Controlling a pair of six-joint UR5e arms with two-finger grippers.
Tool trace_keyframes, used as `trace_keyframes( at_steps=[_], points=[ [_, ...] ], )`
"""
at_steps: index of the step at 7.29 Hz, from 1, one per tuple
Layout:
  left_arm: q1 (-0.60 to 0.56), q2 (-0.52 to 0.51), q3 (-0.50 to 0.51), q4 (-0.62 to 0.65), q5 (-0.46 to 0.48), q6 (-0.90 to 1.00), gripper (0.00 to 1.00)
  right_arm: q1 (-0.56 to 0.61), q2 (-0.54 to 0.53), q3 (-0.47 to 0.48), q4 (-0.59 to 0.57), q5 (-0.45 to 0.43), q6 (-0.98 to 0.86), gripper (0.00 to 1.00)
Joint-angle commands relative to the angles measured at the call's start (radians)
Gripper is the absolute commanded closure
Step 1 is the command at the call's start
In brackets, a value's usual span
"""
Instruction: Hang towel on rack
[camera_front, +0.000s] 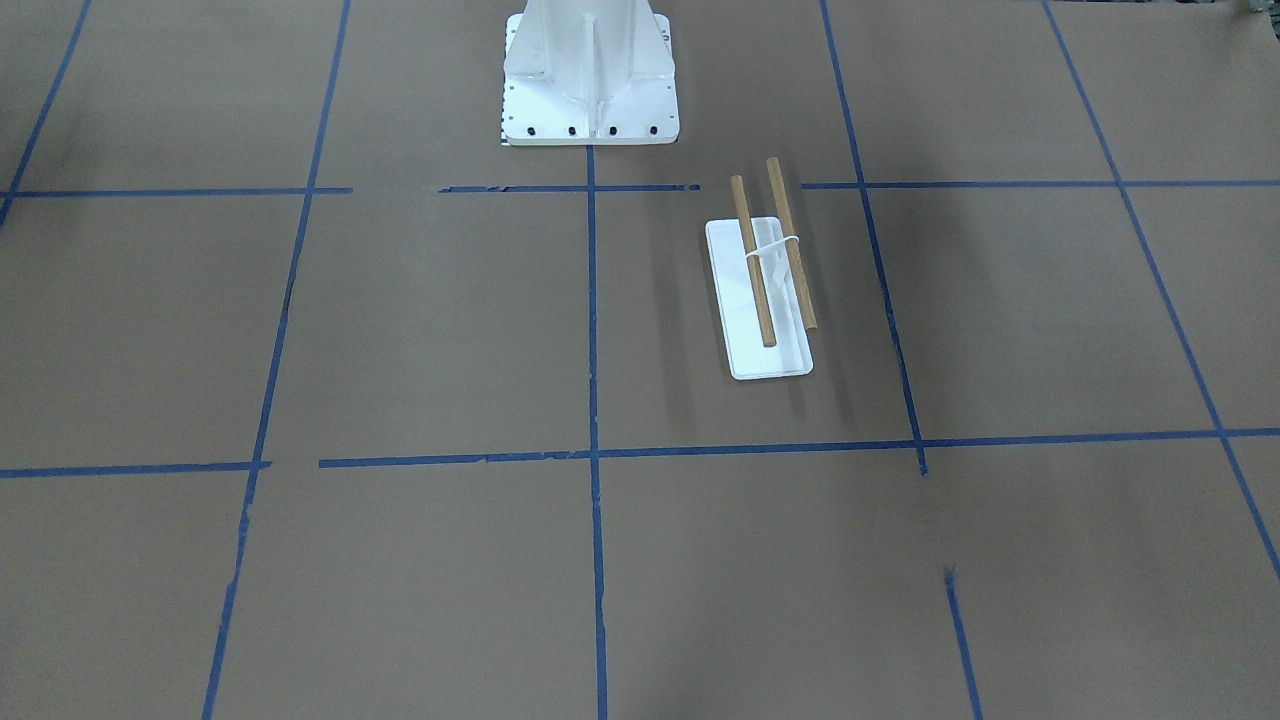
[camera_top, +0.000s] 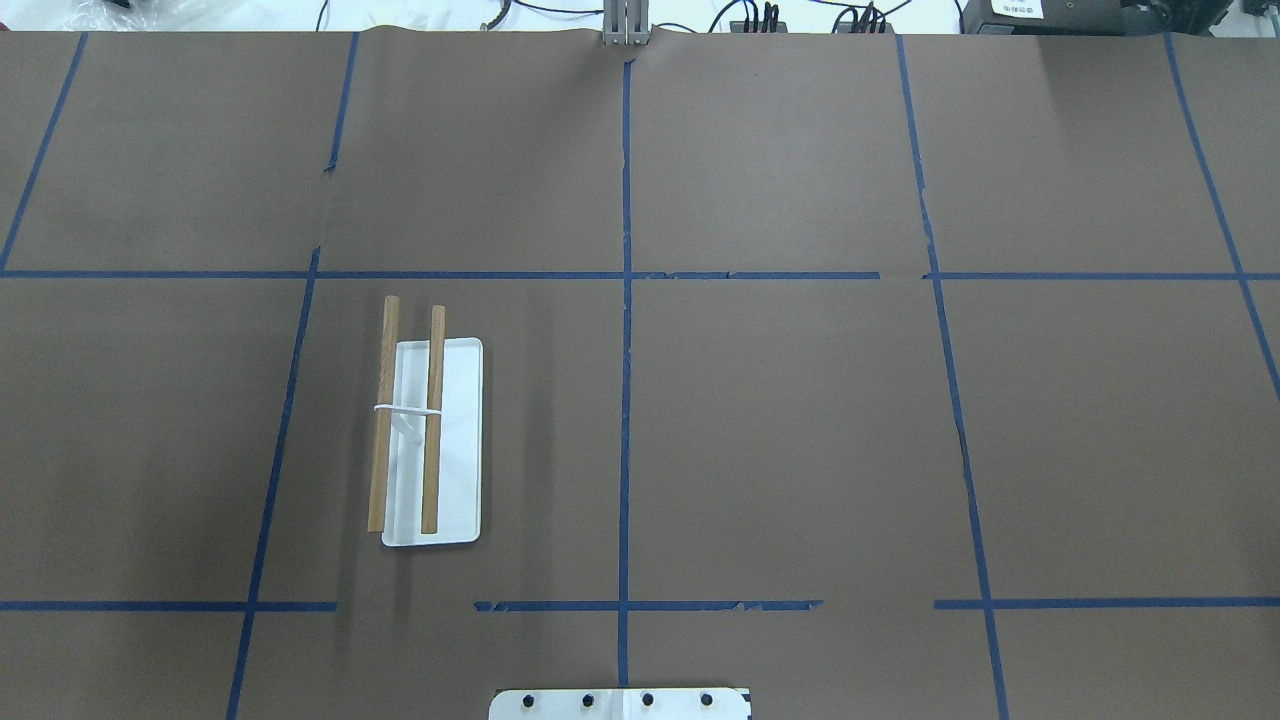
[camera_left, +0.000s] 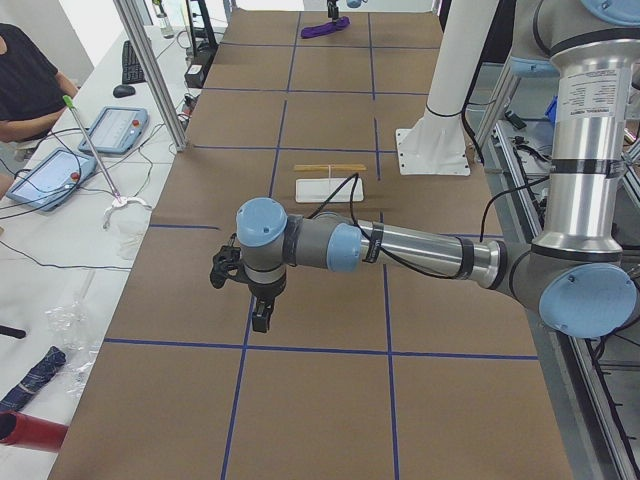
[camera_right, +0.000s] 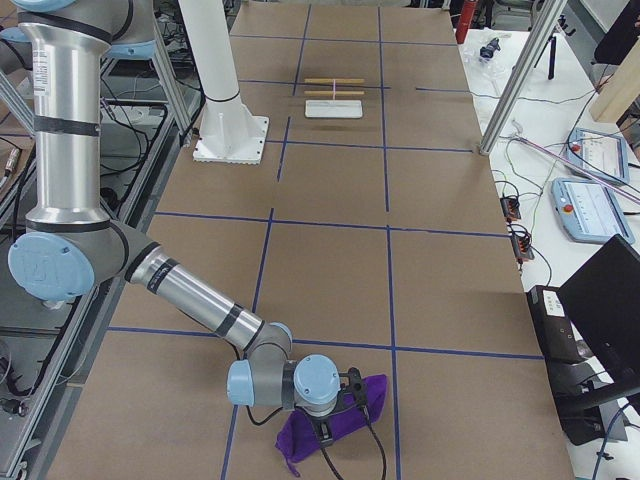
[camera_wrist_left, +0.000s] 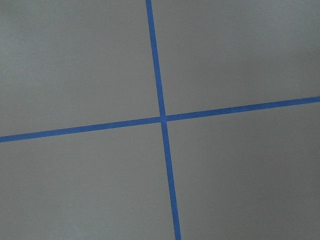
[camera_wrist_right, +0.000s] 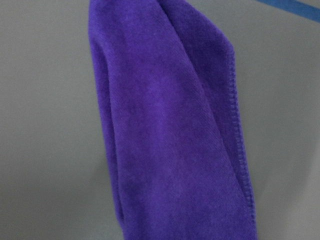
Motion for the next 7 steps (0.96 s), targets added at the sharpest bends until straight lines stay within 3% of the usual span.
trace_keyframes(
  at_steps=[1, 3, 4, 5, 6, 7],
  points=[
    [0.0, 0.0, -0.001, 0.0, 0.0, 0.002, 0.0, -0.023, 0.032, -0.051, 0.002, -0.002, -0.001, 0.0],
    [-0.002, 0.0, -0.004, 0.0, 0.0, 0.002, 0.0, -0.033, 0.034, -0.065, 0.002, -0.002, 0.0, 0.0],
    [-0.002, 0.002, -0.007, 0.0, 0.0, 0.003, 0.0, -0.038, 0.034, -0.065, 0.002, -0.001, 0.005, 0.17],
    [-0.002, 0.002, -0.007, 0.0, 0.002, 0.003, 0.0, -0.043, 0.034, -0.062, 0.001, -0.001, 0.006, 0.64],
    [-0.002, 0.002, -0.007, 0.0, 0.002, 0.003, 0.0, -0.043, 0.034, -0.054, 0.002, -0.001, -0.001, 1.0],
    [-0.002, 0.003, -0.007, 0.0, 0.002, 0.003, 0.0, -0.043, 0.032, -0.048, 0.004, -0.001, -0.007, 1.0]
  ],
)
